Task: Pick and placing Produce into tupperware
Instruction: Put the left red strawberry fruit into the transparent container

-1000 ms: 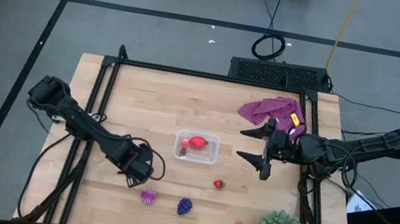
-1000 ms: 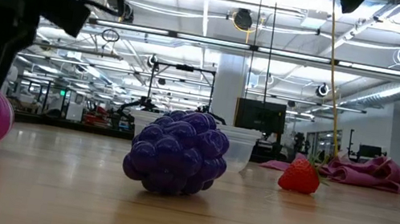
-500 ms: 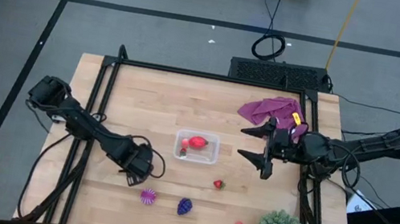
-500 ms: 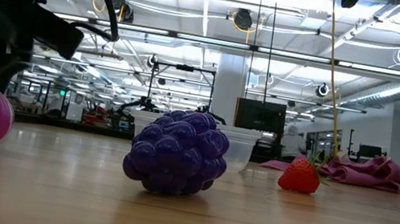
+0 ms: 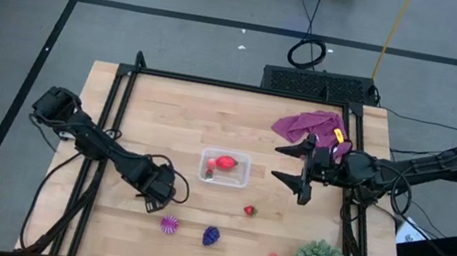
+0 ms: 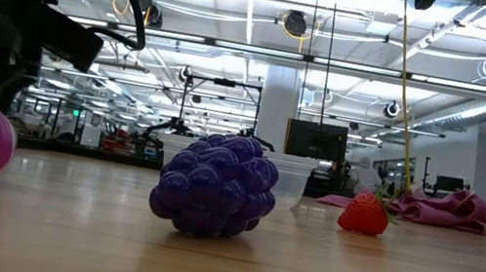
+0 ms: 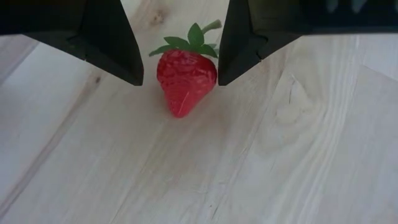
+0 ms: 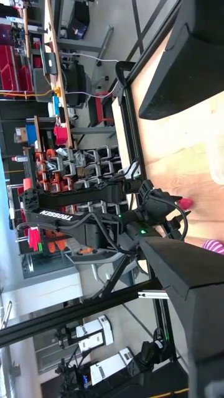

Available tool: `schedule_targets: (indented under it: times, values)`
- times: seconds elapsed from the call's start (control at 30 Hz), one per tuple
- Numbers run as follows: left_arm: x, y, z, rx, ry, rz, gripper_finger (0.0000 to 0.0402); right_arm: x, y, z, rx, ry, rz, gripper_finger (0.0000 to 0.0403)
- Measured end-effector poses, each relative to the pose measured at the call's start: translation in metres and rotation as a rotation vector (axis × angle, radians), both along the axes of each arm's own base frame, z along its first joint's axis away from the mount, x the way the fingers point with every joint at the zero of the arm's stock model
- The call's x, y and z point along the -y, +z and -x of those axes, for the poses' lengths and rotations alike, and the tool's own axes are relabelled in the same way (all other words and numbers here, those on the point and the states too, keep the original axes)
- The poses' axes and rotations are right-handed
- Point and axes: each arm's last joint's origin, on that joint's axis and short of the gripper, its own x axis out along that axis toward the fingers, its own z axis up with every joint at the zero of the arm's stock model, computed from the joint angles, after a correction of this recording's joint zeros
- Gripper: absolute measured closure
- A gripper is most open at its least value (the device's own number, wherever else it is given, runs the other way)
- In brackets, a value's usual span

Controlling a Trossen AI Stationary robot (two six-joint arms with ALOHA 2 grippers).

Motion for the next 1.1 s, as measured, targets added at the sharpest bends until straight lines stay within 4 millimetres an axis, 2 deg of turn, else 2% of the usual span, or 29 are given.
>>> schedule_targets:
  times: [0.33, 0.7, 1.1]
  values:
    - [-0.0002, 0.0000, -0.0002, 0.005, 0.003, -0.007, 0.0192, 0.0000, 0.0000, 0.0000, 0.000, 0.000, 0.000, 0.0086]
    - [0.0001, 0.0003, -0.0009, 0.012, 0.005, -0.007, 0.0266, 0.0000, 0.0000, 0.0000, 0.000, 0.000, 0.000, 0.0086]
    - [-0.0024, 0.0005, -0.0038, 0.030, 0.002, -0.007, 0.0271, 0.0000, 0.0002, 0.0000, 0.002, 0.000, 0.000, 0.0086]
